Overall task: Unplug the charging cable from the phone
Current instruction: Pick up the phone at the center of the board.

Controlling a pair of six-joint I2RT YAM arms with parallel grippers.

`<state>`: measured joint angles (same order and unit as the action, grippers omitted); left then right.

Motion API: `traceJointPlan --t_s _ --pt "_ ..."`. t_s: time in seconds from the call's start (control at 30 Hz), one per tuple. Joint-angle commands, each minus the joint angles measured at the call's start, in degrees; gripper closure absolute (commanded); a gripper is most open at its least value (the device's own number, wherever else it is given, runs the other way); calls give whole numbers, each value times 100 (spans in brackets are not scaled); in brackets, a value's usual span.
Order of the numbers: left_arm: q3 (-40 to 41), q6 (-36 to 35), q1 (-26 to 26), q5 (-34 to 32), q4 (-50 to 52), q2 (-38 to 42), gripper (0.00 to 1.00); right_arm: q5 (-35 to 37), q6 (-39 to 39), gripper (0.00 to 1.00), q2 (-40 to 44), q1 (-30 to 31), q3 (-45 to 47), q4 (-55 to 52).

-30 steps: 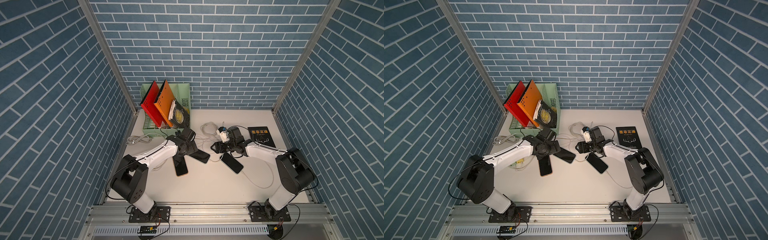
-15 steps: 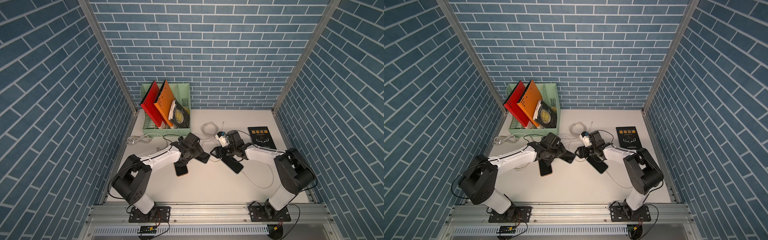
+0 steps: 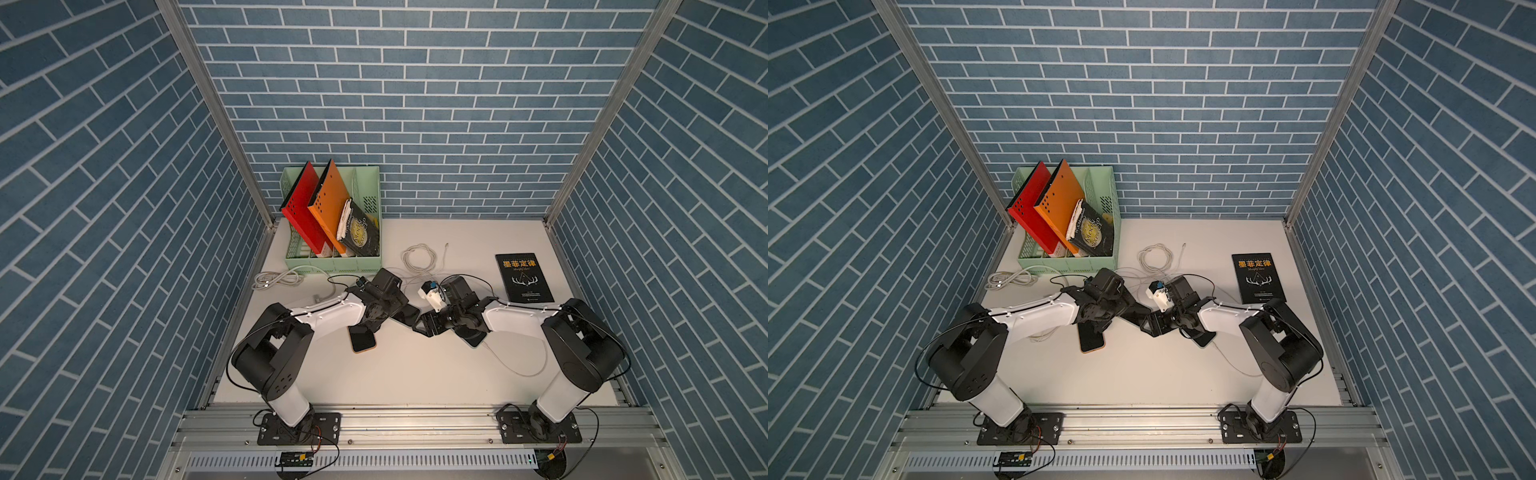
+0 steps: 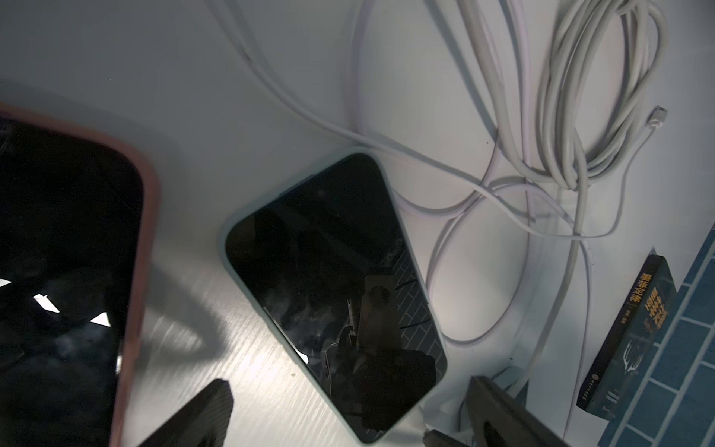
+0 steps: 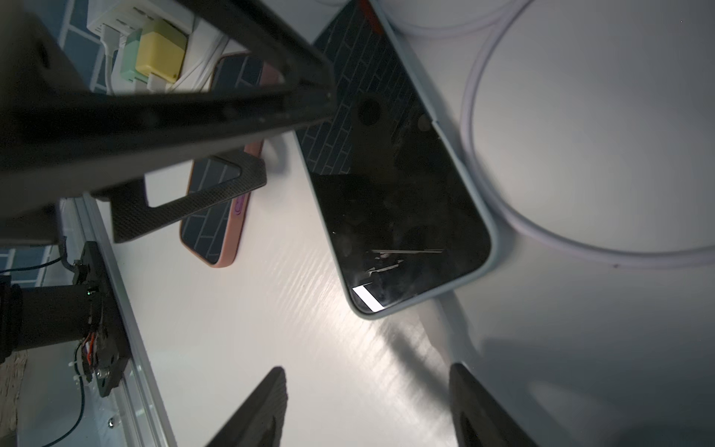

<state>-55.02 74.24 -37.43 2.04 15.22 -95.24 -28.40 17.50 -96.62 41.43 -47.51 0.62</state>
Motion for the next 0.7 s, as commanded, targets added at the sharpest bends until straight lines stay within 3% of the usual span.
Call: traceJointPlan --t_s 0.0,0.23,0.4,0.67 --pt "66 56 -46 -29 7 -113 0 -396 -228 32 1 128 81 56" --pt "25 101 -45 -41 -74 -310 0 -443 -201 32 343 164 209 270" --pt "-338 241 -46 -116 194 -579 0 48 -76 30 904 114 428 397" --pt "-1266 653 -39 41 1220 -1242 0 567 667 28 2126 -534 1244 1023"
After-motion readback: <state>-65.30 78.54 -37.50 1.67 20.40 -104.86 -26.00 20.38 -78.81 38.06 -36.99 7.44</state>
